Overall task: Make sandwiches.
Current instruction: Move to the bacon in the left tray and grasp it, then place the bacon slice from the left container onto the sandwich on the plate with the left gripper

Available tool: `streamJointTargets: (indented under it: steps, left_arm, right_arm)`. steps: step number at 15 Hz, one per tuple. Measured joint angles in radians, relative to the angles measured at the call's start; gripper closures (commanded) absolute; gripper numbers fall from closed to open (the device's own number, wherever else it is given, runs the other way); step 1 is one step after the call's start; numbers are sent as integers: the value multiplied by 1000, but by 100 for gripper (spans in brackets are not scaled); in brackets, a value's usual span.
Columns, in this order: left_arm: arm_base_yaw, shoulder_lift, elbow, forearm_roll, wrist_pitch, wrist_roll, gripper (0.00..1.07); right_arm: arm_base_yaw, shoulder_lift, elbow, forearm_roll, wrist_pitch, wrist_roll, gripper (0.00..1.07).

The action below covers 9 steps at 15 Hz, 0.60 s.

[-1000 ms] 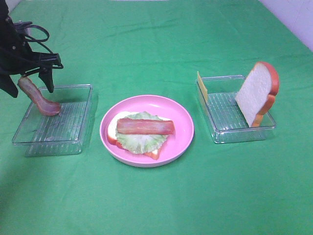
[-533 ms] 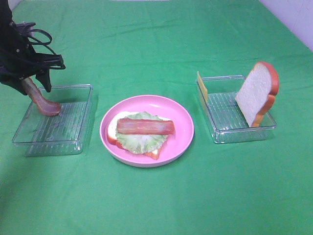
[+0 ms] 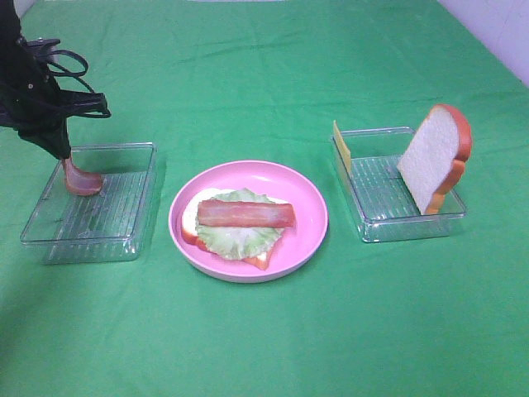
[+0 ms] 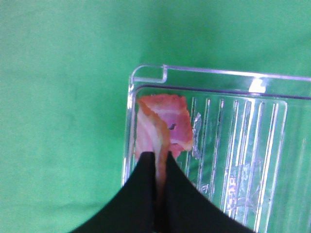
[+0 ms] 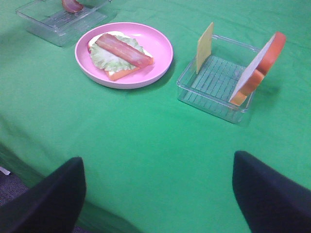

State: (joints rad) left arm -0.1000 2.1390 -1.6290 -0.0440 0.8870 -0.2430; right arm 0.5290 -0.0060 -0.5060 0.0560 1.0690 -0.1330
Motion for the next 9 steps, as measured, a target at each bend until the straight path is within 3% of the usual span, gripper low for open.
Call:
streamJointTargets:
  steps: [3, 6, 8, 9]
  left_arm:
    - [0, -14, 0, -46, 0, 25, 107]
    - [0, -113, 0, -226, 0, 148, 107]
    - [-1, -150, 0, -432, 0, 278, 107]
    - [-3, -151, 0, -485, 0, 315, 107]
  right_arm:
    - [0, 0, 0, 0, 0, 0, 29]
    - [0, 0, 0, 0, 0, 0, 29]
    - [0, 0, 0, 0, 0, 0, 29]
    - [0, 0, 0, 0, 0, 0, 29]
